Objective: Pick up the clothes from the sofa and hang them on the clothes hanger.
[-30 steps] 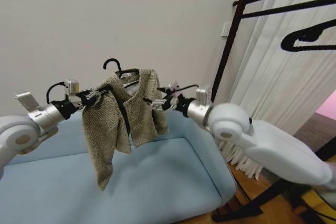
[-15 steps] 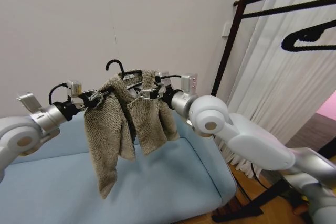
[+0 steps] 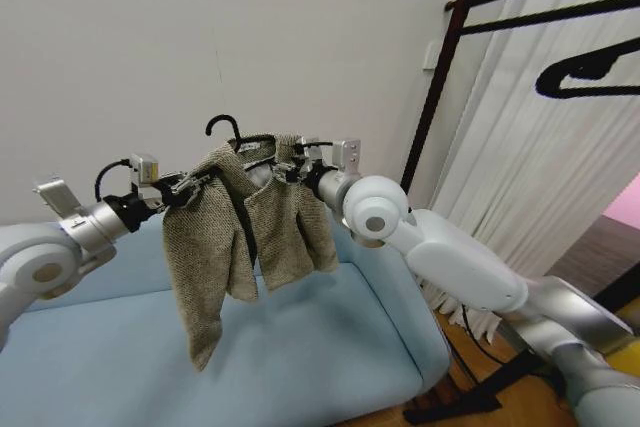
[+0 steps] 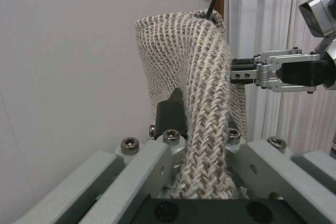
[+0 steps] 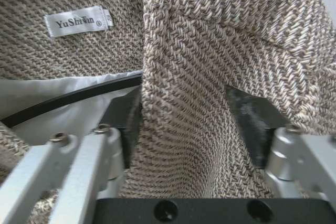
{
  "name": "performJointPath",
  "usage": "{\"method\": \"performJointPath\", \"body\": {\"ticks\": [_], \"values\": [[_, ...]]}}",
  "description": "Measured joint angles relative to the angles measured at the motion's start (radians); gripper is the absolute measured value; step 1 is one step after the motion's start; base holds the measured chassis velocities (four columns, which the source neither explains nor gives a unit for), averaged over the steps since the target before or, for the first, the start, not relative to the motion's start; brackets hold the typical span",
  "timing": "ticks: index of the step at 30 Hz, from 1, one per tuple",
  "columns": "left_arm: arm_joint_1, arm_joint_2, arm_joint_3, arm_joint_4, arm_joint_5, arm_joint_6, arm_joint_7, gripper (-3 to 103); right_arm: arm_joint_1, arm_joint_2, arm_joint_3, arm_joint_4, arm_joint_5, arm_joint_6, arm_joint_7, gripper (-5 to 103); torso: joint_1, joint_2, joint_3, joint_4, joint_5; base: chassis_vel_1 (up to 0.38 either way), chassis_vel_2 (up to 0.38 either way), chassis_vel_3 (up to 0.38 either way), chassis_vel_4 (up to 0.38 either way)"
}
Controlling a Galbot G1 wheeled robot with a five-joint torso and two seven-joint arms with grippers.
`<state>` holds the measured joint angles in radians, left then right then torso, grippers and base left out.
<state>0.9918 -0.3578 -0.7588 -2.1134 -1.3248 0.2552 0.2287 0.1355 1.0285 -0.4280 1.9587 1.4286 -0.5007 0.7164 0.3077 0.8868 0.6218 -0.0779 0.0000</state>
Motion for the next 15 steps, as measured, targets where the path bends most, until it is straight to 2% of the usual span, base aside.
{"method": "performJointPath", "body": {"ticks": [2,5,6,8,11,14,15], "values": [[0.0,-0.001,0.0,-0.002,0.0,0.0,0.0,5,0.0,0.002,-0.001,-0.004,-0.003,0.0,-0.001,48,0.0,0.0,0.0,0.0,0.0,0.0,0.0,0.0,0.0],[0.0,-0.004,-0.001,-0.006,0.001,0.0,0.004,5,0.0,0.009,-0.004,-0.019,-0.017,0.001,-0.003,32,0.0,0.0,0.0,0.0,0.0,0.0,0.0,0.0,0.0],[0.0,-0.004,-0.001,-0.006,0.001,0.0,0.004,5,0.0,0.009,-0.004,-0.019,-0.017,0.001,-0.003,32,0.0,0.0,0.0,0.0,0.0,0.0,0.0,0.0,0.0],[0.0,-0.005,-0.002,-0.006,0.002,0.0,0.006,5,0.0,0.01,-0.007,-0.024,-0.028,0.001,-0.002,21,0.0,0.0,0.0,0.0001,0.0,0.0,0.0,0.0,0.0],[0.0,-0.006,-0.002,-0.006,0.002,0.001,0.009,5,0.0,0.009,-0.009,-0.025,-0.04,0.003,-0.002,15,0.0,0.0,0.0,0.0001,0.0,0.0,0.0,0.0,0.0],[0.003,-0.011,-0.002,-0.004,0.008,0.002,0.011,5,0.001,0.006,-0.006,-0.022,-0.064,0.01,-0.003,2,0.0,0.0,0.0,0.0,0.0,0.0,0.0,0.0,0.0],[0.003,-0.011,-0.002,-0.004,0.008,0.002,0.011,5,0.001,0.006,-0.006,-0.022,-0.064,0.01,-0.003,2,0.0,0.0,0.0,0.0,0.0,0.0,0.0,0.0,0.0]]}}
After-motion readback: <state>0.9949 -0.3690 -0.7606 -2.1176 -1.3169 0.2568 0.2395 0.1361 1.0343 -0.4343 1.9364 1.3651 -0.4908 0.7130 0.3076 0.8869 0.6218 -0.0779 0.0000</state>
